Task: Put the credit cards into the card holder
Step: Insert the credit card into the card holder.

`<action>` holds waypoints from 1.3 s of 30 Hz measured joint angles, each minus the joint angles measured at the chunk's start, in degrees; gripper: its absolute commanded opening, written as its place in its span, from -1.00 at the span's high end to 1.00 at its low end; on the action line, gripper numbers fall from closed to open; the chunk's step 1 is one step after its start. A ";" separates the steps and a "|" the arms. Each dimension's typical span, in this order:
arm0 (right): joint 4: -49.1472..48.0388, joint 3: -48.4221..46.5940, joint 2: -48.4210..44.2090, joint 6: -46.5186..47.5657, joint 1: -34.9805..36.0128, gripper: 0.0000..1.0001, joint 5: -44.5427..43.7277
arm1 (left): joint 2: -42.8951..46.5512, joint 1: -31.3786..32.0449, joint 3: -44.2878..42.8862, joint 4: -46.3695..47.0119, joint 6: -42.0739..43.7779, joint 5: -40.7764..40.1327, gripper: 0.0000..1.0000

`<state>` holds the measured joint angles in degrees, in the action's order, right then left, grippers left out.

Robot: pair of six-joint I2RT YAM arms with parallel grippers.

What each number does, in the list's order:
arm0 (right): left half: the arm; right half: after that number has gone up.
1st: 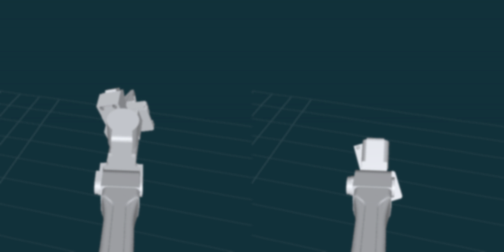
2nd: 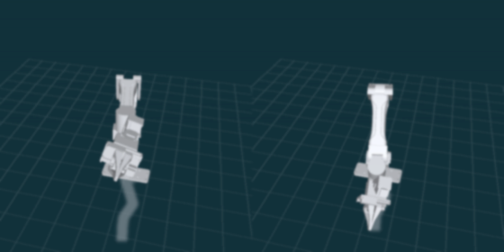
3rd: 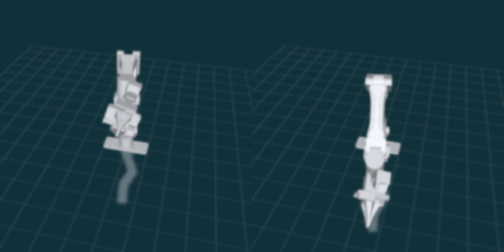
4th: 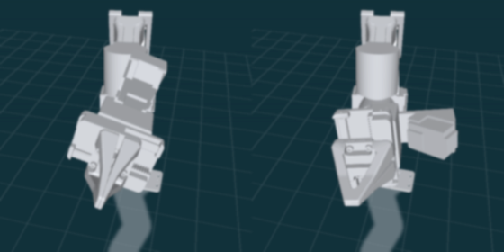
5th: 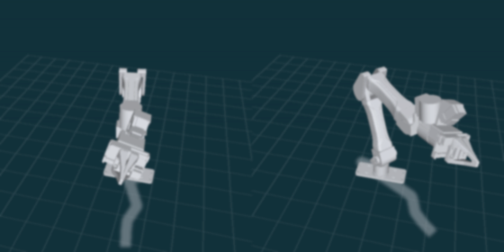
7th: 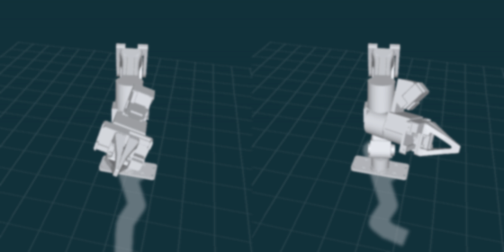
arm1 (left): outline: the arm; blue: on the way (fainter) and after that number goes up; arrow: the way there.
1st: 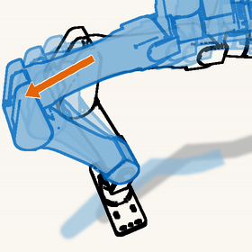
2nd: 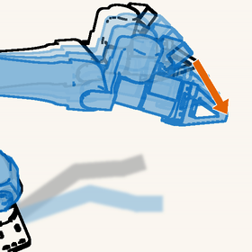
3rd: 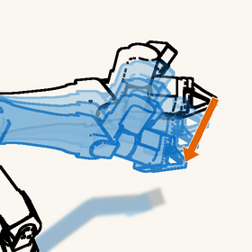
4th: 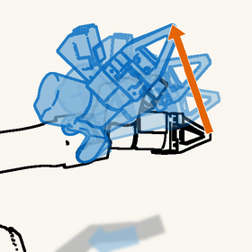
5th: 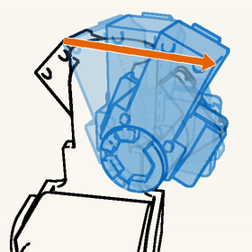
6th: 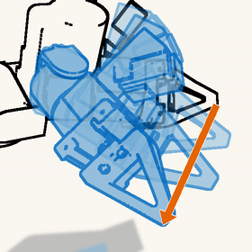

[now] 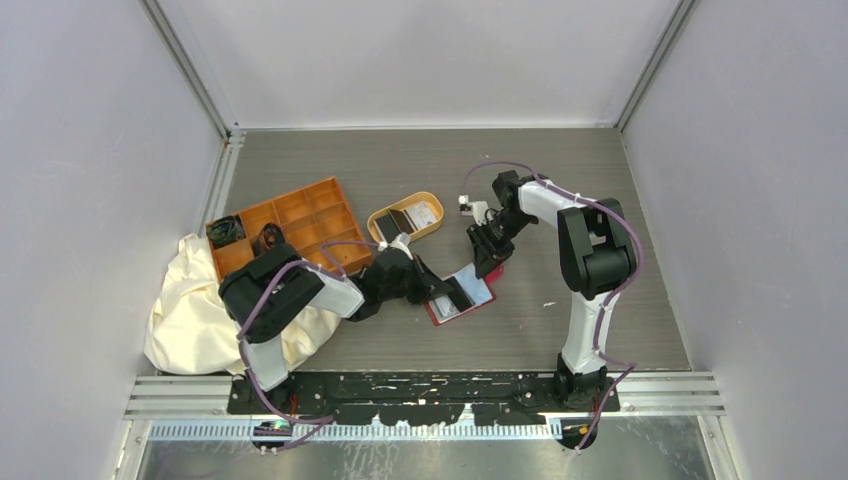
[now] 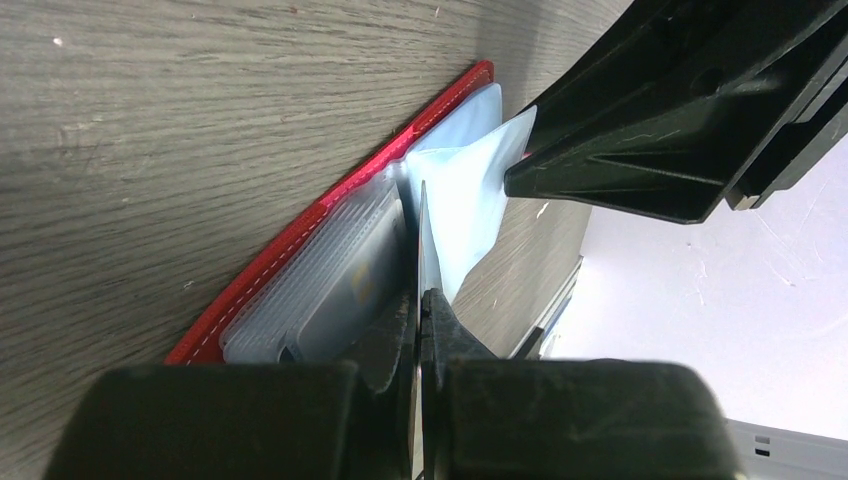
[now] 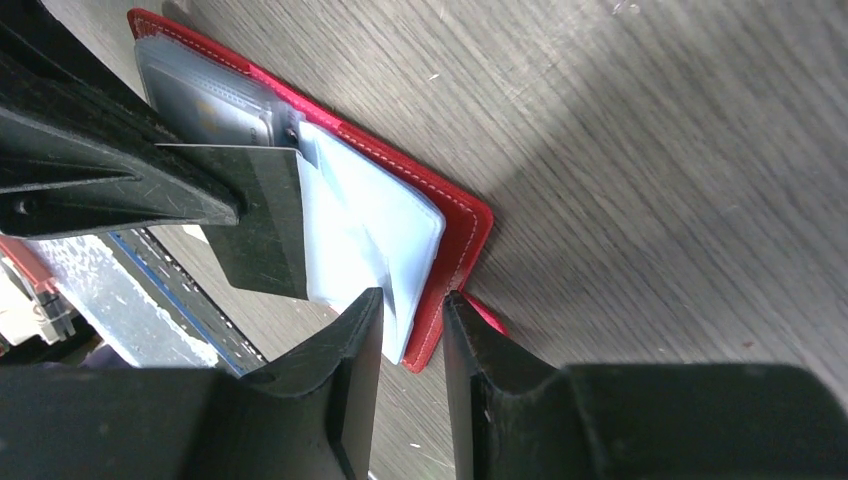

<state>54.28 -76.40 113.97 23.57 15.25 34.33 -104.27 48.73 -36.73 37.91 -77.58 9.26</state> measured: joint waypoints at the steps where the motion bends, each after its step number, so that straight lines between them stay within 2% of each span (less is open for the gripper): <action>1: -0.24 0.02 -0.13 -0.13 0.00 0.32 -0.22 | -0.09 0.00 0.00 0.24 0.22 0.07 1.00; 11: -1.77 0.15 -1.73 -1.05 0.00 0.32 -0.85 | -0.70 -0.94 0.66 2.95 2.95 1.09 1.00; 22: -2.43 0.57 -2.01 -1.07 0.00 0.32 -0.83 | -4.59 -1.95 1.03 10.75 3.02 2.40 1.00; 28: -3.78 2.19 -5.35 -1.20 0.00 0.32 -0.57 | -6.51 -2.16 1.25 14.58 2.56 3.06 1.00; 34: -4.68 3.87 -9.40 1.05 0.04 0.31 4.35 | -7.21 -2.25 1.29 15.78 1.66 3.91 1.00; 39: -7.50 11.19 -17.86 8.94 2.95 0.32 11.08 | -7.37 -2.27 1.29 15.93 1.46 4.28 0.99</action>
<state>46.78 -65.21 96.12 32.51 18.20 45.41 -111.63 46.46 -35.44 53.84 -76.12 13.54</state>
